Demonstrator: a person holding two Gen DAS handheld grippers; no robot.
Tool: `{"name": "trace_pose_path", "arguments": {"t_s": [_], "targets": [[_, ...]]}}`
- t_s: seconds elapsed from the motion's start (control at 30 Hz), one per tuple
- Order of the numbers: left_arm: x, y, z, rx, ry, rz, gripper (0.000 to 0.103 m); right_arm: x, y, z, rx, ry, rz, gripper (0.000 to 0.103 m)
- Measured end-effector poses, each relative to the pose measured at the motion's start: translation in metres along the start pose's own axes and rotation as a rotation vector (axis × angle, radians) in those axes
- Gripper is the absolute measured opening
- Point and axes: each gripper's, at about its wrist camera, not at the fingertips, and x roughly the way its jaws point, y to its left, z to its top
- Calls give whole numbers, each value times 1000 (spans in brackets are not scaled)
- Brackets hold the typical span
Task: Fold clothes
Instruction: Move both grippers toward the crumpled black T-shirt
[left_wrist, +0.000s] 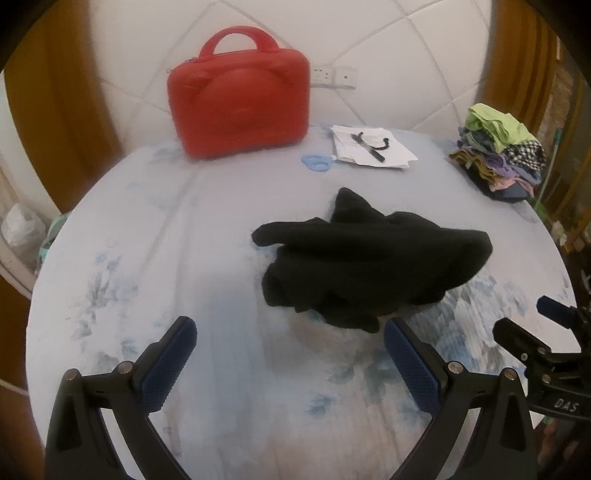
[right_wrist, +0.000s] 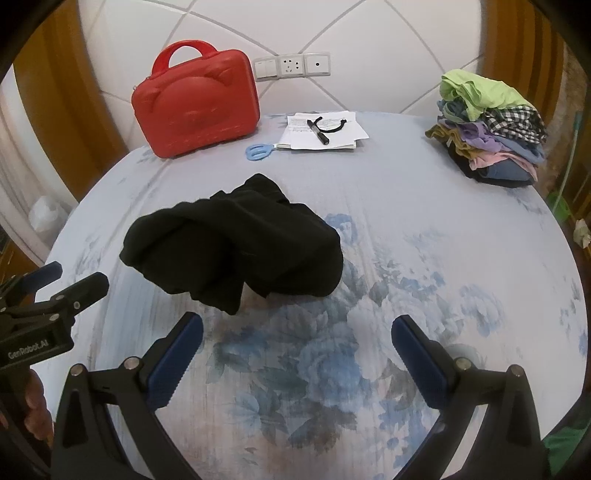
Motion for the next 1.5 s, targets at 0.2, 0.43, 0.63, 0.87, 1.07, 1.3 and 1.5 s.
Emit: {"name": "trace_pose_path", "arguments": {"t_s": [0.2, 0.43, 0.63, 0.87, 1.07, 1.3, 1.5], "targets": [[-2, 3, 2, -19, -3, -9, 102, -1, -1, 7, -10, 10, -14, 103], [-4, 5, 6, -30, -10, 7, 102, -1, 0, 7, -15, 6, -12, 103], [-4, 8, 6, -42, -9, 10, 102, 2, 0, 8, -20, 8, -5, 103], [0, 12, 7, -58, 2, 4, 102, 3, 0, 8, -19, 7, -13, 103], [1, 14, 6, -64, 4, -2, 102, 5, -1, 8, -13, 15, -18, 103], [4, 17, 7, -71, 14, -10, 102, 5, -1, 9, -13, 14, -23, 103], [6, 17, 8, -71, 17, -12, 102, 6, -1, 10, -14, 15, -25, 103]]}}
